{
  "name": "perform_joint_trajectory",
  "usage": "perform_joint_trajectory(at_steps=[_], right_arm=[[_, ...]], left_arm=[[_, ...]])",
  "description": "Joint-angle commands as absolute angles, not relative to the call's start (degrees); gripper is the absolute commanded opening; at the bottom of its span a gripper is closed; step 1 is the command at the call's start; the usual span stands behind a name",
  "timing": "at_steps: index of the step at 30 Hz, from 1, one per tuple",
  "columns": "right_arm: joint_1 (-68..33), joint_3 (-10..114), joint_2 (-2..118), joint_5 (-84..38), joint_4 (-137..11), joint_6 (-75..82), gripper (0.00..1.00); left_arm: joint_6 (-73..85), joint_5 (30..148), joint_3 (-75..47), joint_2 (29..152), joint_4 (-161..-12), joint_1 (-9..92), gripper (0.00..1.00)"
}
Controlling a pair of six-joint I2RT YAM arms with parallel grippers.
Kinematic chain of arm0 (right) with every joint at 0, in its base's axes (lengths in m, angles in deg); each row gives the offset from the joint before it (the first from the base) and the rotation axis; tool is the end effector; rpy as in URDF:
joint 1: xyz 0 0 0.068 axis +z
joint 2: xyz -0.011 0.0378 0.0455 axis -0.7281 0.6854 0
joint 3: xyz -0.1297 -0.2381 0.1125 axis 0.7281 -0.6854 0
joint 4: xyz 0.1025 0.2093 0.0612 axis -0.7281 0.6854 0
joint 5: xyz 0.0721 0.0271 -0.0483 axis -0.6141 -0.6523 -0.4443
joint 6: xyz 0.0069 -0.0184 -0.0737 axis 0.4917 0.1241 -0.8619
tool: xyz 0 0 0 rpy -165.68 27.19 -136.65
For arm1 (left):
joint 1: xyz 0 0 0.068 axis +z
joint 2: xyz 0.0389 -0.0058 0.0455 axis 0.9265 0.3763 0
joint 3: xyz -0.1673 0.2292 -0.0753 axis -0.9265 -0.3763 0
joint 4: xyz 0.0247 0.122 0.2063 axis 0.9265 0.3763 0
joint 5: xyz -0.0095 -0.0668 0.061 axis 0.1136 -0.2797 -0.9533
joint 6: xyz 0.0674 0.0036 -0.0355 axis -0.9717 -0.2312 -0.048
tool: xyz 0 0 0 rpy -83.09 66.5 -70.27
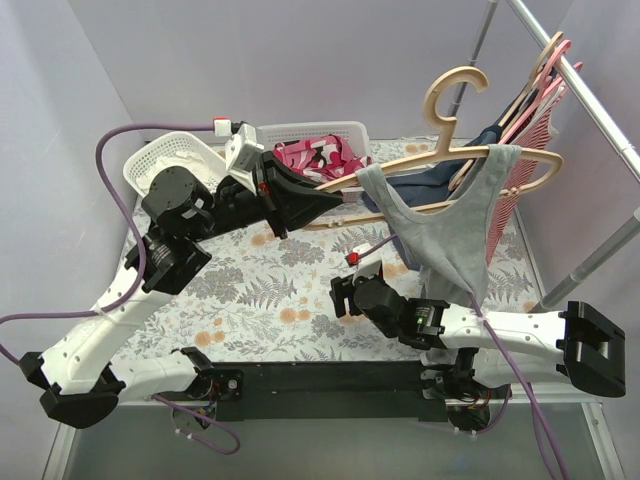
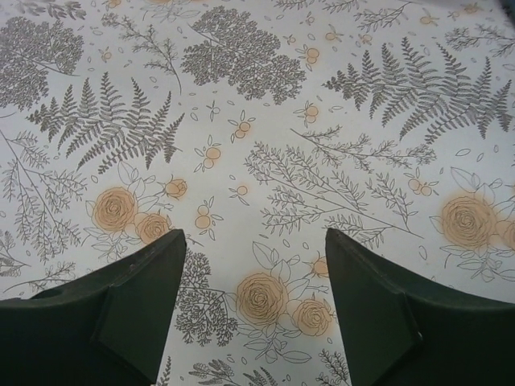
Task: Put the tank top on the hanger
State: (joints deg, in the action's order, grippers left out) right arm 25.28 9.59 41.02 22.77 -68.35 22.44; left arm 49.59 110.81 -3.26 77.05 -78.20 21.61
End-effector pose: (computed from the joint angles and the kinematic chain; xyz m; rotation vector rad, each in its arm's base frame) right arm 0.1090 0.2054 0.2507 -0.3744 1.9193 0.4451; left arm 0.1122 -0.1641 0.5366 0.4056 1.5438 -1.7902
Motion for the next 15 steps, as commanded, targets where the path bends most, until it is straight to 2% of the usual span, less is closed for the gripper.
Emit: perform_joint_trajectory(at_steps=[1,15], right_arm=[[25.25,8.40,40.69,19.49,-71.04,24.74,0.78],[25.34,8.30,40.07,13.07,-72.36,23.33,0.77]], left_arm=[[50.79,108.98,-3.01,77.60,-83.70,21.66,0.00],[46.49,100.55,-2.84,84.37,-87.30,13.85,0.00]])
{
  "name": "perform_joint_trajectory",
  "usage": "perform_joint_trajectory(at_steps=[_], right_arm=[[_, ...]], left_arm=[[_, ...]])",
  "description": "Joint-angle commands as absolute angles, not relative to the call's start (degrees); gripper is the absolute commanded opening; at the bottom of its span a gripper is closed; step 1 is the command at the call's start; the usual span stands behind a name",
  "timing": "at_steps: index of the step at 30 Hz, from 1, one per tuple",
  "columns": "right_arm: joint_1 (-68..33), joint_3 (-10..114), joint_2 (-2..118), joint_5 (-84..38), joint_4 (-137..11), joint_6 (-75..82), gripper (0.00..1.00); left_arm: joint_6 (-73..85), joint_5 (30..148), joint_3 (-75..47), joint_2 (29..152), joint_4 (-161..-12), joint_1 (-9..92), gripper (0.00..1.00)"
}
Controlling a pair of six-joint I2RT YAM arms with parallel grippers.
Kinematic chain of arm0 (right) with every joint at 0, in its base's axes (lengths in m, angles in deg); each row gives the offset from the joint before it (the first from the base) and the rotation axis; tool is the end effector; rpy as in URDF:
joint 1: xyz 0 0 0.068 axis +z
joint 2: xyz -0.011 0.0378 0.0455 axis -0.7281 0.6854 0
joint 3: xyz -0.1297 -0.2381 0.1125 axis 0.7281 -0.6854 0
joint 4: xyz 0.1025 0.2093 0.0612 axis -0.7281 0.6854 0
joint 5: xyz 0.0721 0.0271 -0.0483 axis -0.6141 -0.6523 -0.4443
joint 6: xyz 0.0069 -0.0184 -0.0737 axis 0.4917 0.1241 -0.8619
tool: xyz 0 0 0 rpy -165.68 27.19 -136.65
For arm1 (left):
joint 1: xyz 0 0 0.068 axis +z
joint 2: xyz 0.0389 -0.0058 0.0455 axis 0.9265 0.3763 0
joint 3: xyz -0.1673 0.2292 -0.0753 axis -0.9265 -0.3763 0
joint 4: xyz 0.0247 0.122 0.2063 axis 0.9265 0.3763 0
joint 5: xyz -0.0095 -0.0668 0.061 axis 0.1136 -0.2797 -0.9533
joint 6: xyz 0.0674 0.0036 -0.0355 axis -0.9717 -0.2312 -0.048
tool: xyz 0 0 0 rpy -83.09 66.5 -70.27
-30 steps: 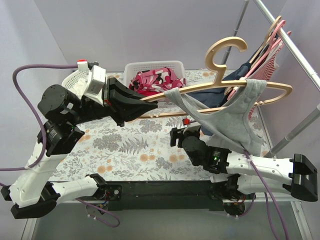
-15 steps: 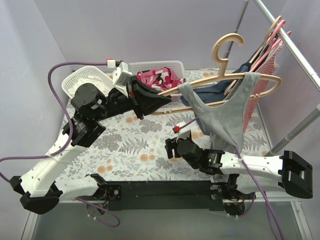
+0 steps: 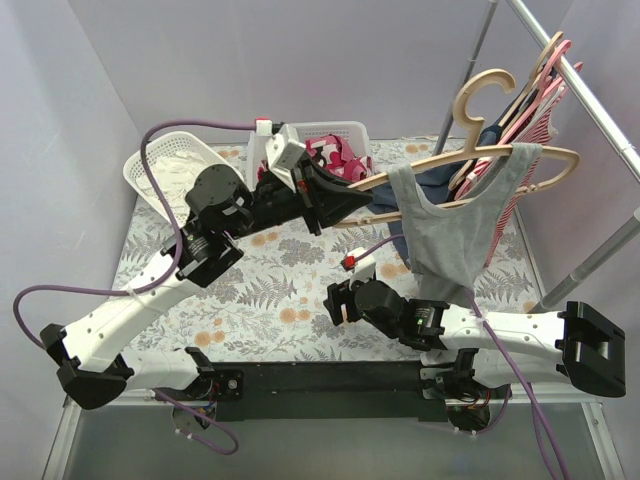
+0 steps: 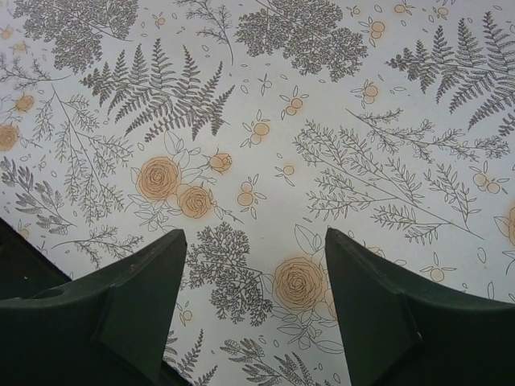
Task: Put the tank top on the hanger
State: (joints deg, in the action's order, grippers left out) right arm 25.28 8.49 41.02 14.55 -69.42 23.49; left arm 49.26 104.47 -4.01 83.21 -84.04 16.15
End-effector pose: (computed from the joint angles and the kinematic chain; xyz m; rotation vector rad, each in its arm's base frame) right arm 0.1028 0.2110 0.2440 -0.4602 1.9622 0.5765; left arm 0.1299 -0.2067 0.5248 0.3694 1.5593 -1.7955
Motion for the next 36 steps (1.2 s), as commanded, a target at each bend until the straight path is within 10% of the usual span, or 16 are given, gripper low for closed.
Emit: perform_joint_trajectory(at_steps=[1,36], right_arm=[[25.25,8.21,39.81,12.99,-72.36,23.33,0.77],[25.25,6.46,35.07,11.85,-72.10,24.39,0.77]], left_arm=[[45.36,100.02,-2.57,84.98,-87.21,12.62,0.00],[38.49,77.54,13.50,104.14,-89.76,-1.71,0.00]])
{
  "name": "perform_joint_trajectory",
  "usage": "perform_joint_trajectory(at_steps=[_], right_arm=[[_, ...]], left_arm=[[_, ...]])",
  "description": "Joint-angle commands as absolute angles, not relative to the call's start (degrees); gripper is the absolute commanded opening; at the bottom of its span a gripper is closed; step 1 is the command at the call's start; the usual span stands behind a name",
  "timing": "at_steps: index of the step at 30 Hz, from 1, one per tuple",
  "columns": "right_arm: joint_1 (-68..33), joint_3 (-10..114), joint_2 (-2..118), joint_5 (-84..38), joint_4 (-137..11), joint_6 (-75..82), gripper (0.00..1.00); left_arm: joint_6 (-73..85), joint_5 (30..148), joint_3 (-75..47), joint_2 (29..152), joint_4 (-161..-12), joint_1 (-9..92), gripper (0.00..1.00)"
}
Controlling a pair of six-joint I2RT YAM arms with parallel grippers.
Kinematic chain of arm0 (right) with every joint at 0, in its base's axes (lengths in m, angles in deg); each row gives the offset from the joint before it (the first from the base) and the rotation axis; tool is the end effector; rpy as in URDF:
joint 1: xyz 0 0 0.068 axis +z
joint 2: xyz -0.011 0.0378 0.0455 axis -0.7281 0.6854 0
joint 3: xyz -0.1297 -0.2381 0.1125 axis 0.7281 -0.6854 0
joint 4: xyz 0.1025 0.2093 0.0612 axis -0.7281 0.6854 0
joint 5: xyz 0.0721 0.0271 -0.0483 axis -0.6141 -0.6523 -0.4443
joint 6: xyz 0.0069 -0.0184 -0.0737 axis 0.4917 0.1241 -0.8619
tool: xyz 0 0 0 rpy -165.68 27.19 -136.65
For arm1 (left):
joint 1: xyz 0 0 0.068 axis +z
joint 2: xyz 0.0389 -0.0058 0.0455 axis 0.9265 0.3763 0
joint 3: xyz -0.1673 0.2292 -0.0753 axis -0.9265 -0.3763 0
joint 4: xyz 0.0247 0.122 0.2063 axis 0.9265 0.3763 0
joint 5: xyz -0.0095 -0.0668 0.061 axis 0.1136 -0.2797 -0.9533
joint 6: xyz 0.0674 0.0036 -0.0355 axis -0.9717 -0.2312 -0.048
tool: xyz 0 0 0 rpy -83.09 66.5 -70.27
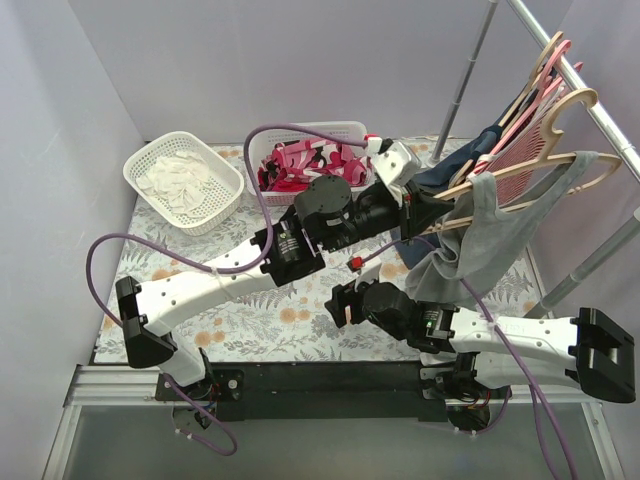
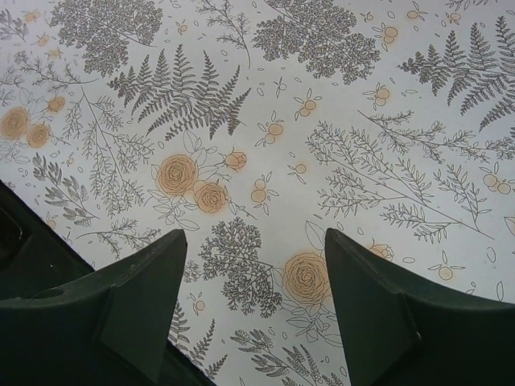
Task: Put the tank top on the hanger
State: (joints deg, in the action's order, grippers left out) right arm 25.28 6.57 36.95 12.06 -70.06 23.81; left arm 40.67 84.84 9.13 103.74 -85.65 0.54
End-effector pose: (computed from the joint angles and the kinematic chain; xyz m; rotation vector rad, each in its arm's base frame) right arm 0.0969 0.2008 0.2480 -0.4612 1.9416 0.6554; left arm 0.1356 -0.3369 0.5064 0.3627 1.6145 -1.6438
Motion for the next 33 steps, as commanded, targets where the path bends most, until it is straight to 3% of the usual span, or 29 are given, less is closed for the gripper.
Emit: perform_joint_trajectory(at_steps=[1,33], right_arm=[[25.25,6.28,34.80,11.76,-71.93,24.39,0.77],[25.60,5.49,32.16,12.11,-71.05,25.18,0.77]], left_arm=[[38.49,76.73,14.04,105.11,-89.67,-2.06,0.00],[37.17,71.10,27.93,118.21,-82.82,-4.53,0.00]])
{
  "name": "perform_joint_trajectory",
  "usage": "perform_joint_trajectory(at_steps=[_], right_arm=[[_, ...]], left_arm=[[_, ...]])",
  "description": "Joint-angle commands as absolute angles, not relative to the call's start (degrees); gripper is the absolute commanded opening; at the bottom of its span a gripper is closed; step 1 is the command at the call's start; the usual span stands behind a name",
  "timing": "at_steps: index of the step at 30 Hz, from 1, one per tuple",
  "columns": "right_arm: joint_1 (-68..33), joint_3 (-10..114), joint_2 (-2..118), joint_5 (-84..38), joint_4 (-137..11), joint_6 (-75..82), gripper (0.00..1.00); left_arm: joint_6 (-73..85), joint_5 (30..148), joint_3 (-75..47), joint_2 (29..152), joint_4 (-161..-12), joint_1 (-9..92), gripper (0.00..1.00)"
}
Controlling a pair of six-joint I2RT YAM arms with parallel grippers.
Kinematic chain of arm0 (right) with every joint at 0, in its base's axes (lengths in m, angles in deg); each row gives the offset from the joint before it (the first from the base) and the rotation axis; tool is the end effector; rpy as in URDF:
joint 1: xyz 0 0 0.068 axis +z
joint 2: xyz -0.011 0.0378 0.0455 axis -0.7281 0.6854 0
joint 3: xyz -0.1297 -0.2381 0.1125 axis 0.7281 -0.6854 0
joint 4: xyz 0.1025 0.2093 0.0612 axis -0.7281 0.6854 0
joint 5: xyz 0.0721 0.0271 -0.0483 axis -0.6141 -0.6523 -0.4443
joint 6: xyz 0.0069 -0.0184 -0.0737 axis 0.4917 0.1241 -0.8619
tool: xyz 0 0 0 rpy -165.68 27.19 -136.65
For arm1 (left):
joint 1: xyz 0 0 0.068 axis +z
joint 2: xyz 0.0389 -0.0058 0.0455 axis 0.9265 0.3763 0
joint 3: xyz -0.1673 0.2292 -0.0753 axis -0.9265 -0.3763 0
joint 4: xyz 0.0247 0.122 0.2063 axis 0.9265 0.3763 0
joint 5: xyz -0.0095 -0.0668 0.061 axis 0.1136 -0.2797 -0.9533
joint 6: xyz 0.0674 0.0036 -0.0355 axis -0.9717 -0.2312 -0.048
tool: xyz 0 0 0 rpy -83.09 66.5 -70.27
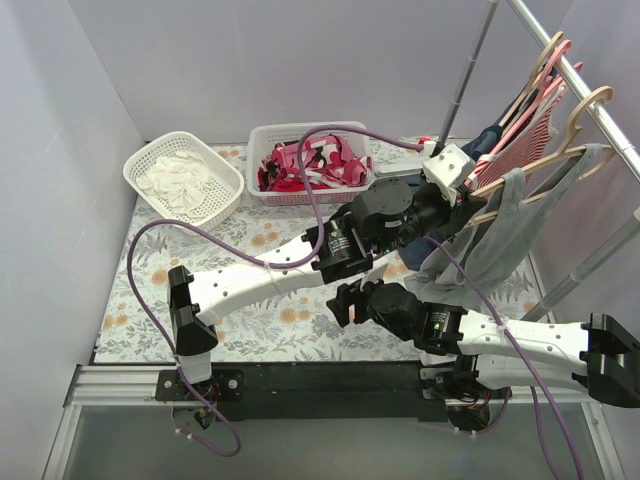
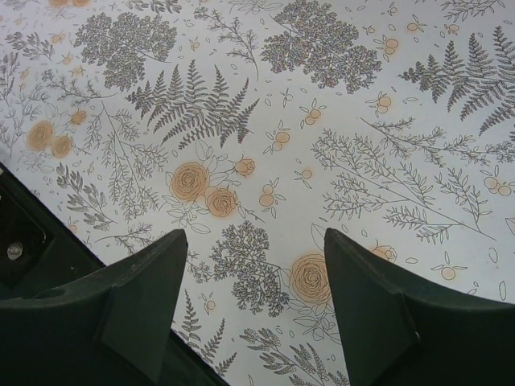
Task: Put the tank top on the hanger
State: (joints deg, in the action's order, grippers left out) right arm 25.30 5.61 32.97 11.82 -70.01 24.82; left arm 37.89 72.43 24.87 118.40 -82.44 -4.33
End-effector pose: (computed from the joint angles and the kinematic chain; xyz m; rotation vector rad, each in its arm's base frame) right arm 0.0931 0.1901 0.2556 -0.4217 1.9127 0.7113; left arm 0.1415 -0.4105 0.4980 0.2725 1.6364 -1.5067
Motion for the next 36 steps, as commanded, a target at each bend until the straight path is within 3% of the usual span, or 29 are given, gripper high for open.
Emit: perform_joint_trajectory(at_steps=[1,6,8,10,11,14,18,23,36], right_arm=[[25.60,5.40,32.07,12.20,-71.05,25.18,0.77],[25.69,5.49,31.46,12.37,-70.43,25.18,0.77],[25.78,5.40,31.28,12.28,-70.34,25.18,0.77],[25.78,5.49,31.28,12.37,-70.34,25.18,0.77],[25.78,5.58,31.46,12.37,-70.34,25.18,0.77],[25.87,5.84,31.81,12.28,-70.34,25.18,0.77],[25.95,6.19,32.51,12.02,-70.34,25.00,0.77],[25.95,6.37,33.21,12.11,-70.69,24.83,0.77],[26.04,7.24,34.89,12.99,-71.49,24.30,0.80]], left_arm=[[37.26,71.27,28.28,118.39,-82.82,-4.53,0.00],[38.05,71.45,28.37,118.57,-81.59,-4.53,0.04],[38.49,72.06,27.50,117.95,-81.50,-4.53,0.24],[38.58,72.59,26.70,116.64,-81.59,-4.53,0.30],[38.75,72.77,25.91,116.11,-81.59,-4.53,0.41],[38.84,72.86,24.24,113.82,-82.29,-4.53,0.49],[38.84,72.42,20.21,110.05,-82.20,-4.53,0.76],[39.01,72.24,14.49,103.28,-82.38,-4.53,0.98],[49.02,53.00,-8.18,79.84,-74.13,-3.39,0.98]])
